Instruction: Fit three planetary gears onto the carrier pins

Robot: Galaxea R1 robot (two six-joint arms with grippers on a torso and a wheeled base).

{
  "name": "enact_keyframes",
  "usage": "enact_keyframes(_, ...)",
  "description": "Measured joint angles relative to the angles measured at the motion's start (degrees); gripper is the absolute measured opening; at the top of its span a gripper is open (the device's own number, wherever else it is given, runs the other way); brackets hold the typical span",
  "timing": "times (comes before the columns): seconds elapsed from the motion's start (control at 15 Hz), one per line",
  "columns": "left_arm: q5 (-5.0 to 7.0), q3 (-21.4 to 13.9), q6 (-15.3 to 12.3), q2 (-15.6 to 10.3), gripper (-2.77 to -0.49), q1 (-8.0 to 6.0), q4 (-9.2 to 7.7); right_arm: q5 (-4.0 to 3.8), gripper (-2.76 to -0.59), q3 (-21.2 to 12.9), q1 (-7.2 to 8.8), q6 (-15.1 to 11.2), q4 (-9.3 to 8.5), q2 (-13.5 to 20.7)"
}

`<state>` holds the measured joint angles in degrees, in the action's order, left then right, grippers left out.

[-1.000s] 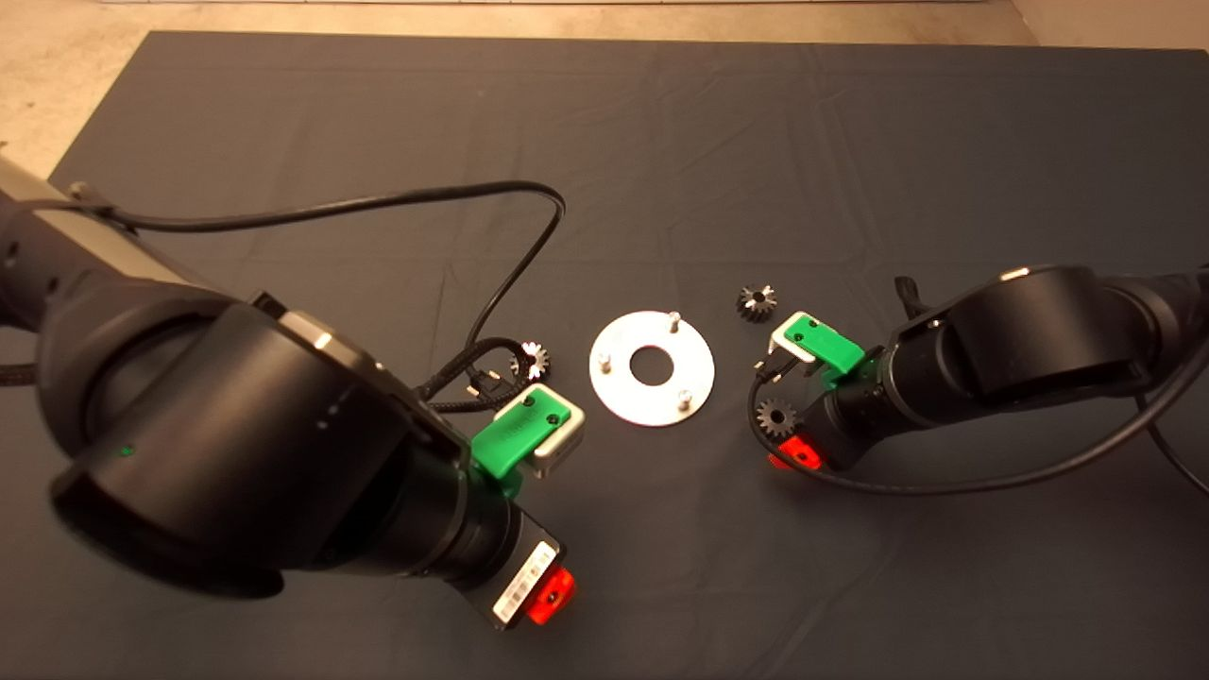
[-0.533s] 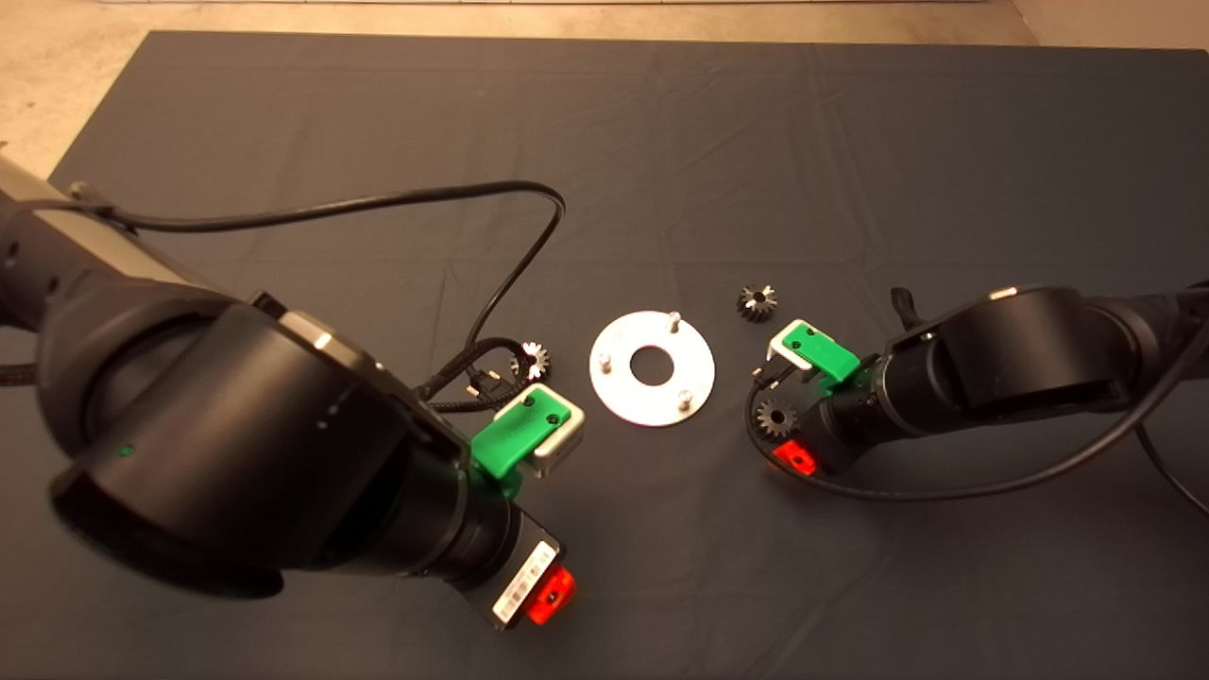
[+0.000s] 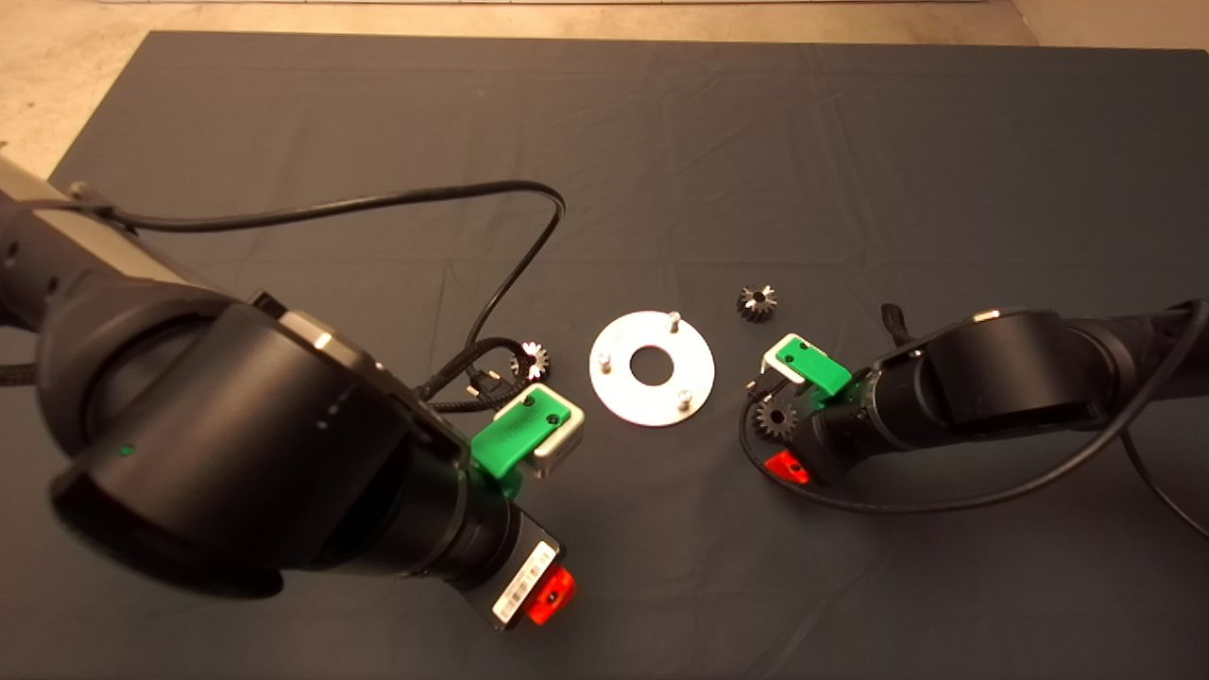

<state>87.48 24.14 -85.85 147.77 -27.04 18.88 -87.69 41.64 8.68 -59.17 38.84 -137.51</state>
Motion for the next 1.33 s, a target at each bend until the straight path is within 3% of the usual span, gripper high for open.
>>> enact_keyframes(0.6,0.03,0.0,0.0,0.0,-0.61,0.00,-0.01,-0.04,-1.41,0.2,-0.91,0.0,3.44,-1.4)
enact_keyframes(0.8,0.00,0.0,0.0,0.0,-0.61,0.00,-0.01,0.02,-1.41,0.4,-1.08,0.0,5.34,-1.7)
enact_keyframes(0.93,0.00,0.0,0.0,0.0,-0.61,0.00,-0.01,-0.01,-1.53,0.6,-1.19,0.0,6.39,-1.7)
enact_keyframes(1.13,0.00,0.0,0.0,0.0,-0.61,0.00,-0.01,-0.01,-1.54,1.0,-1.19,0.0,7.12,-1.7)
enact_keyframes(1.33,0.00,0.0,0.0,0.0,-0.61,0.00,-0.01,-0.01,-1.72,1.3,-1.19,0.0,7.59,-1.7)
